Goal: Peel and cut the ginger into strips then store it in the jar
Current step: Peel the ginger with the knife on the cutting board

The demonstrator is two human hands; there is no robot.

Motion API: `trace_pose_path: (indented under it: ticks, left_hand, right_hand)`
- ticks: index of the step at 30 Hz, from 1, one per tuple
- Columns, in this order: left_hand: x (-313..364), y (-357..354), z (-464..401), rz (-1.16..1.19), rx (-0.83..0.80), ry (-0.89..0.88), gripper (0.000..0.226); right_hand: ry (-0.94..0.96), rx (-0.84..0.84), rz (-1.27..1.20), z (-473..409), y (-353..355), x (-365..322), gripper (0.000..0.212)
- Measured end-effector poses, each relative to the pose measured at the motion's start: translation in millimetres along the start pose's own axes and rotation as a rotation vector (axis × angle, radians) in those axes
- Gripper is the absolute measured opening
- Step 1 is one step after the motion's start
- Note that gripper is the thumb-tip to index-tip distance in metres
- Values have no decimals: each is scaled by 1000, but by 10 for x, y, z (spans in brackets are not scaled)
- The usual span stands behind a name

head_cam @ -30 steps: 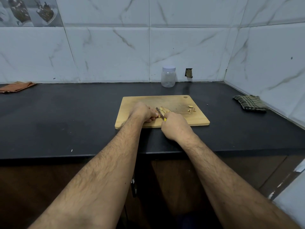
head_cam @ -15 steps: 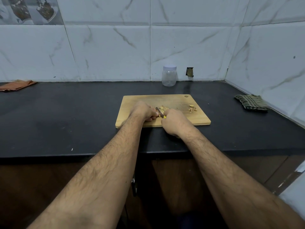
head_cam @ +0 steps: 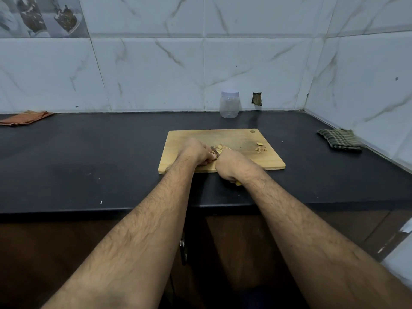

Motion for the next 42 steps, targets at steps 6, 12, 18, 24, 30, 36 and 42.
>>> trace_pose_path:
  ticks: [6, 12, 18, 24, 30, 36, 42]
  left_hand:
    - [-20, -7, -21, -79, 69, -67, 6]
    - [-34, -27, -17, -135, 156, -95, 11]
    - [-22, -33, 5, -160, 186, -103, 16]
    - [-22, -30, 0, -182, 209, -110, 17]
    - [-15, -35, -22, -200, 197, -126, 15]
    - [-5, -37, -21, -218, 197, -126, 18]
    - [-12, -50, -20, -222, 197, -131, 18]
  right_hand:
    - [-11, -62, 123, 14, 8, -47, 51]
    - [-20, -14, 92, 10, 11, -2, 37]
    - [-7, -68, 169, 61, 16, -27, 23]
    - [45, -35, 39, 164, -8, 75, 30]
    - [-5, -72, 75, 285, -9, 107, 27]
    - [-54, -34, 48, 328, -4, 188, 14]
    - [-61, -14, 93, 289, 20, 149, 7]
Point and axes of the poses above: each hand's wrist, its own z-axis away from the middle knuckle, its own y-axis out of the back of the hand, x = y × z, the point moved 5 cm from there along -z, towards the middle knuckle, and after that the axes turned 7 degrees about y, right-handed, at the moved point
